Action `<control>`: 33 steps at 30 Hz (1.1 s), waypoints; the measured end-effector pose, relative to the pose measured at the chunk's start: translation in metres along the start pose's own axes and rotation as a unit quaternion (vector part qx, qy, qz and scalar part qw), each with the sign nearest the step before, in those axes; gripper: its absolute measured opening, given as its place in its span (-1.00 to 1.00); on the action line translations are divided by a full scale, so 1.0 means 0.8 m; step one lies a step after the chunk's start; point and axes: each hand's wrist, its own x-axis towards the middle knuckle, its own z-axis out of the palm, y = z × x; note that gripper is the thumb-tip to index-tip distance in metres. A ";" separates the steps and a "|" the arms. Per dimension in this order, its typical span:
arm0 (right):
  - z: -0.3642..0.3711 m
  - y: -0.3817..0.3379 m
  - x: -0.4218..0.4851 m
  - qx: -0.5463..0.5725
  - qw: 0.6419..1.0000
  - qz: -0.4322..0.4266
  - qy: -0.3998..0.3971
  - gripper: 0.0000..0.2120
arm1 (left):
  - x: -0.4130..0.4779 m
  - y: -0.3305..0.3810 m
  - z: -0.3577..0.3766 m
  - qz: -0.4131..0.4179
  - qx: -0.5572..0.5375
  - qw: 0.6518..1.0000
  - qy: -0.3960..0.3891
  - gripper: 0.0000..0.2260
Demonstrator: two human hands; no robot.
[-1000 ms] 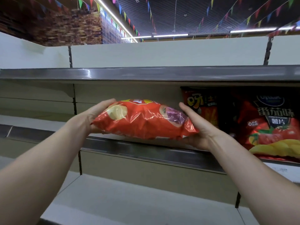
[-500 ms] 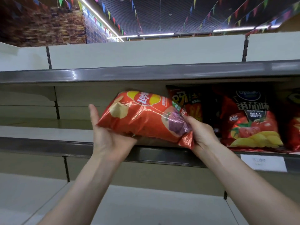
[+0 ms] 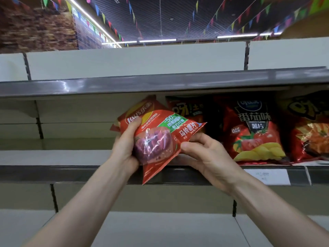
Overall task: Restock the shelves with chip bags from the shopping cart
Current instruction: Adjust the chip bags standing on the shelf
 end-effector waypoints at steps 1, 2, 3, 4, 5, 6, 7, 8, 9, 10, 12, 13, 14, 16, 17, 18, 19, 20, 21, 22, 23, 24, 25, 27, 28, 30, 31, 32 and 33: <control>-0.008 -0.005 0.001 -0.013 1.000 0.014 0.008 -0.54 | 0.002 0.004 0.001 -0.011 0.015 1.000 -0.004 -0.56; -0.019 -0.012 0.005 -0.032 0.999 0.024 0.037 -0.44 | 0.005 0.010 0.004 -0.024 0.032 0.999 -0.012 -0.65; -0.028 -0.019 0.010 -0.054 0.995 0.030 0.075 -0.41 | 0.006 0.016 0.007 -0.035 0.055 0.998 -0.027 -0.71; -0.036 -0.028 0.014 -0.075 0.991 0.037 0.103 -0.47 | 0.009 0.019 0.011 -0.044 0.075 0.995 -0.045 -0.74; -0.041 -0.035 0.019 -0.099 0.987 0.049 0.114 -0.56 | 0.010 0.020 0.019 -0.056 0.102 0.991 -0.063 -0.75; -0.044 -0.041 0.024 -0.124 0.985 0.062 0.107 -0.60 | 0.013 0.018 0.029 -0.061 0.128 0.987 -0.073 -0.75; -0.044 -0.044 0.029 -0.152 0.982 0.071 0.089 -0.61 | 0.014 0.015 0.040 -0.069 0.146 0.983 -0.092 -0.76; -0.041 -0.047 0.032 -0.175 0.979 0.072 0.076 -0.61 | 0.021 0.011 0.051 -0.066 0.161 0.979 -0.107 -0.75; -0.040 -0.049 0.037 -0.201 0.975 0.064 0.076 -0.62 | 0.022 0.009 0.061 -0.061 0.168 0.977 -0.114 -0.74; -0.040 -0.051 0.042 -0.217 0.970 0.050 0.093 -0.63 | 0.031 0.005 0.069 -0.038 0.177 0.977 -0.113 -0.73; -0.046 -0.054 0.056 -0.230 0.964 0.040 0.126 -0.66 | 0.051 -0.002 0.079 0.041 0.192 0.976 -0.089 -0.59; -0.047 -0.056 0.061 -0.224 0.964 0.043 0.135 -0.63 | 0.058 -0.005 0.084 0.098 0.212 0.969 -0.076 -0.49; -0.047 -0.058 0.065 -0.218 0.964 0.047 0.146 -0.58 | 0.063 -0.009 0.089 0.149 0.232 0.959 -0.067 -0.41; -0.049 -0.051 0.077 -0.233 0.956 0.038 0.174 -0.53 | 0.066 -0.019 0.099 0.206 0.267 0.939 -0.066 -0.30; -0.047 -0.045 0.081 -0.254 0.948 0.023 0.189 -0.57 | 0.065 -0.027 0.103 0.223 0.302 0.925 -0.063 -0.30; -0.045 -0.037 0.081 -0.275 0.939 0.005 0.207 -0.64 | 0.062 -0.034 0.104 0.238 0.356 0.902 -0.050 -0.30; -0.044 -0.027 0.080 -0.291 0.930 -0.013 0.225 -0.68 | 0.063 -0.045 0.103 0.250 0.415 0.874 -0.034 -0.30; -0.044 -0.016 0.079 -0.302 0.923 -0.029 0.238 -0.67 | 0.064 -0.053 0.100 0.251 0.463 0.850 -0.024 -0.29; -0.046 -0.007 0.078 -0.306 0.920 -0.036 0.242 -0.64 | 0.064 -0.058 0.097 0.244 0.500 0.831 -0.021 -0.28; -0.047 0.000 0.076 -0.309 0.918 -0.036 0.246 -0.58 | 0.059 -0.058 0.094 0.236 0.527 0.816 -0.022 -0.28; -0.048 0.002 0.076 -0.309 0.917 -0.035 0.250 -0.54 | 0.060 -0.058 0.092 0.229 0.538 0.811 -0.022 -0.26; -0.049 0.003 0.076 -0.302 0.920 -0.031 0.250 -0.51 | 0.060 -0.056 0.091 0.222 0.534 0.816 -0.021 -0.27; -0.050 0.003 0.076 -0.293 0.923 -0.026 0.247 -0.48 | 0.061 -0.057 0.088 0.215 0.520 0.826 -0.021 -0.30; -0.052 0.003 0.074 -0.283 0.928 -0.024 0.241 -0.44 | 0.060 -0.061 0.085 0.216 0.487 0.846 -0.024 -0.39; -0.052 0.002 0.073 -0.285 0.927 -0.027 0.241 -0.43 | 0.059 -0.063 0.084 0.233 0.472 0.850 -0.020 -0.39; -0.051 0.002 0.072 -0.296 0.923 -0.041 0.241 -0.40 | 0.056 -0.064 0.084 0.314 0.462 0.829 0.000 -0.32; -0.050 0.002 0.071 -0.305 0.920 -0.049 0.241 -0.36 | 0.055 -0.063 0.083 0.365 0.466 0.806 0.018 -0.30; -0.048 0.003 0.069 -0.318 0.915 -0.060 0.241 -0.33 | 0.052 -0.062 0.083 0.417 0.472 0.776 0.037 -0.31; -0.046 0.004 0.067 -0.334 0.908 -0.074 0.240 -0.31 | 0.051 -0.061 0.083 0.449 0.488 0.747 0.055 -0.36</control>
